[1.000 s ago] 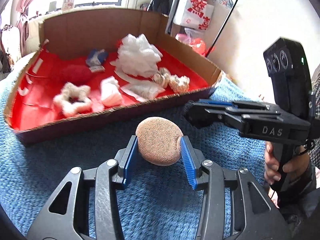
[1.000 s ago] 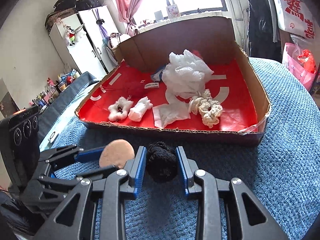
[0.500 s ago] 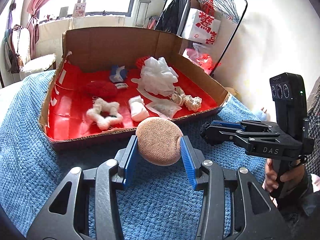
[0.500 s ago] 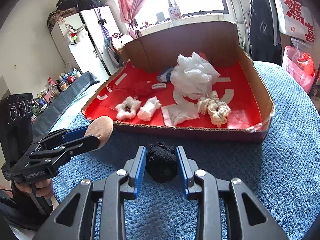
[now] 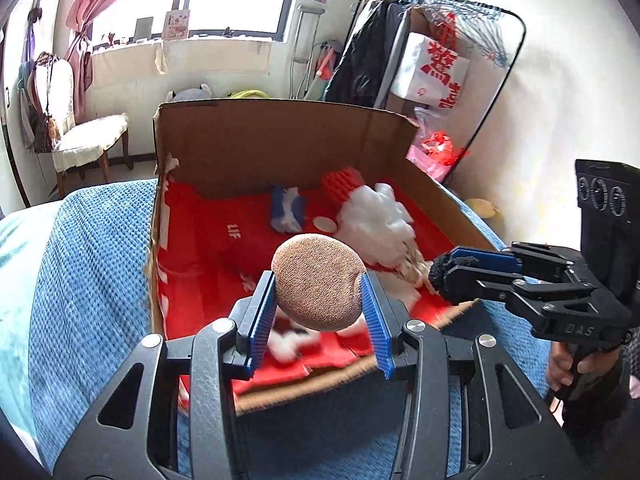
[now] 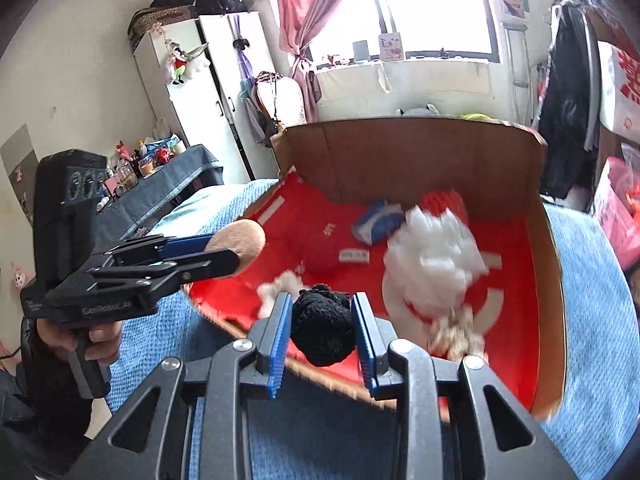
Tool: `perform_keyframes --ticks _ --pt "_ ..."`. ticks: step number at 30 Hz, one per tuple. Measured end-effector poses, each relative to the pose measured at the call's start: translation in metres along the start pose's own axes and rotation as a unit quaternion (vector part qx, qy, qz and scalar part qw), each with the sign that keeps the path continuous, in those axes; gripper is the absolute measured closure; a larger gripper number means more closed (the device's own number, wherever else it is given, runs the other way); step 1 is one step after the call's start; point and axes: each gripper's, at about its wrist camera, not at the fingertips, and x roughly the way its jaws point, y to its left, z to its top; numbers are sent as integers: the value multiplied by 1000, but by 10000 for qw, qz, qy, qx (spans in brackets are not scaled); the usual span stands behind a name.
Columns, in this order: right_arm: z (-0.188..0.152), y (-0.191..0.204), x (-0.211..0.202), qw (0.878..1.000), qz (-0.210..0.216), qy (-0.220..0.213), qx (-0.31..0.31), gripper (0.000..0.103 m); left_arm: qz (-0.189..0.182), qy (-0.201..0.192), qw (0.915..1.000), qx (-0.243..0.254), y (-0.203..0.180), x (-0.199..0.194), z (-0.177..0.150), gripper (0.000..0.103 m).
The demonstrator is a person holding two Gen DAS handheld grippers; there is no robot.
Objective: Organize soft objects
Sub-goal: 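Lift the sponge and black ball over the box wall and lower inside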
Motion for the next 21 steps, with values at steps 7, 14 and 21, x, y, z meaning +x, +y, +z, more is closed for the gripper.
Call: perform_keyframes --ticks 7,14,21 --pt "60 -4 38 9992 -121 260 -296 70 207 515 9985 41 28 47 40 62" --pt "102 -20 82 9973 -209 641 -276 70 373 934 9948 132 42 88 60 62" --pt "127 -41 140 9926 -212 1191 130 70 539 1260 9905 89 52 121 66 62"
